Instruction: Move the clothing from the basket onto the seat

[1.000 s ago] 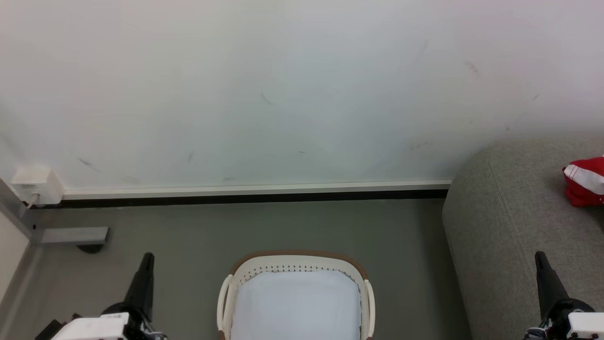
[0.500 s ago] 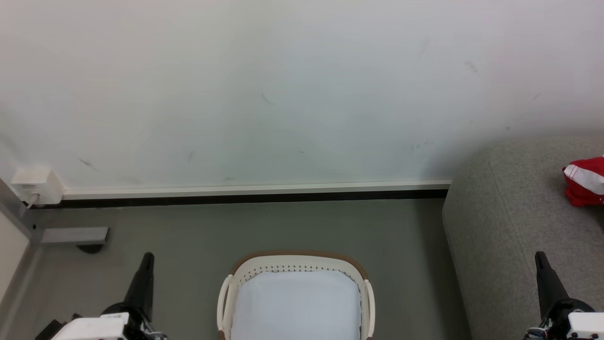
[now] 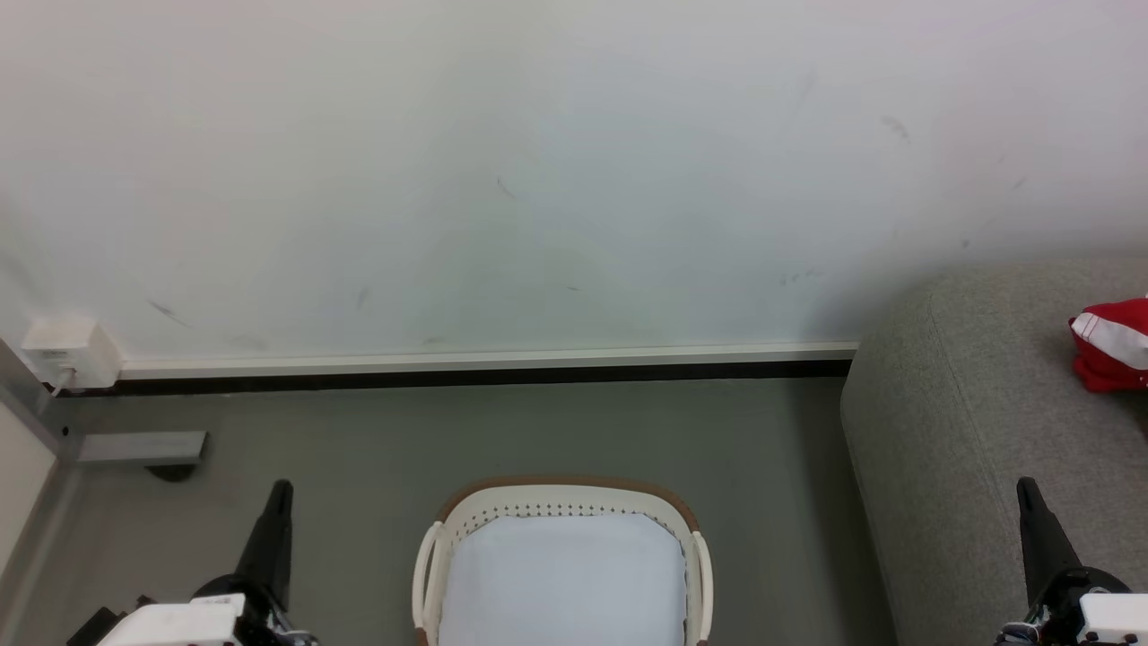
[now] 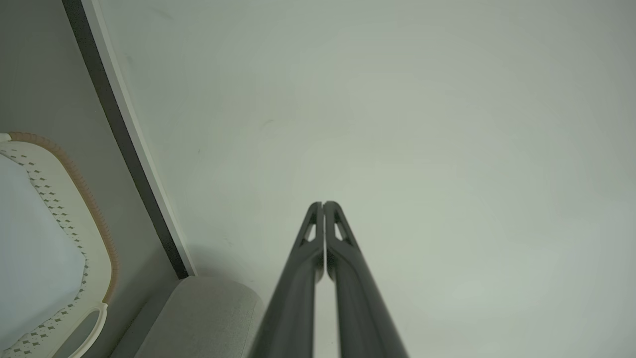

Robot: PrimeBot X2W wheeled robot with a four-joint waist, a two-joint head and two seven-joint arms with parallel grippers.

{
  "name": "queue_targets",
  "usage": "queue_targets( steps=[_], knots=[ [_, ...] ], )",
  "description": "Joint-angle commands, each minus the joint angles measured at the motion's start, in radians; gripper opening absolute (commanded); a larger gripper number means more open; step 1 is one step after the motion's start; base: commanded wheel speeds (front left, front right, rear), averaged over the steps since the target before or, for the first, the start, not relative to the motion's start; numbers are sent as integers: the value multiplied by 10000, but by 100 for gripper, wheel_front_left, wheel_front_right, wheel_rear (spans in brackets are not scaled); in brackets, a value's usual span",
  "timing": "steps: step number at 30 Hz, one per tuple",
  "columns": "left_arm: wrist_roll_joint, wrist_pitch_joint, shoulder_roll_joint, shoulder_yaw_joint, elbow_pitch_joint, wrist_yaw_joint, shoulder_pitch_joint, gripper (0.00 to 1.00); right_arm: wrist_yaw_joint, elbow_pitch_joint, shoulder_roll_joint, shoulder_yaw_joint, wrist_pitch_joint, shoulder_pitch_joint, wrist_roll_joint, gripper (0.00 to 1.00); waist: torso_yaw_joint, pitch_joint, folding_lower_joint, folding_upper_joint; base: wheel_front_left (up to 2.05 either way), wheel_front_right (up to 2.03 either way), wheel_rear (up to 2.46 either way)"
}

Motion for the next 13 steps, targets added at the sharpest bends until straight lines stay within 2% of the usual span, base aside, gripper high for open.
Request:
queue_targets(
  steps=[1,13],
  knots=[
    [-143,45,71,19,-28,-38,-80,0,-21,-46,-79,-37,26,-124,15,0,0,0,0,0,0,0,0],
    [-144,45,70,19,-28,-38,-80,0,-21,-46,-79,-37,26,-124,15,0,0,0,0,0,0,0,0]
  ],
)
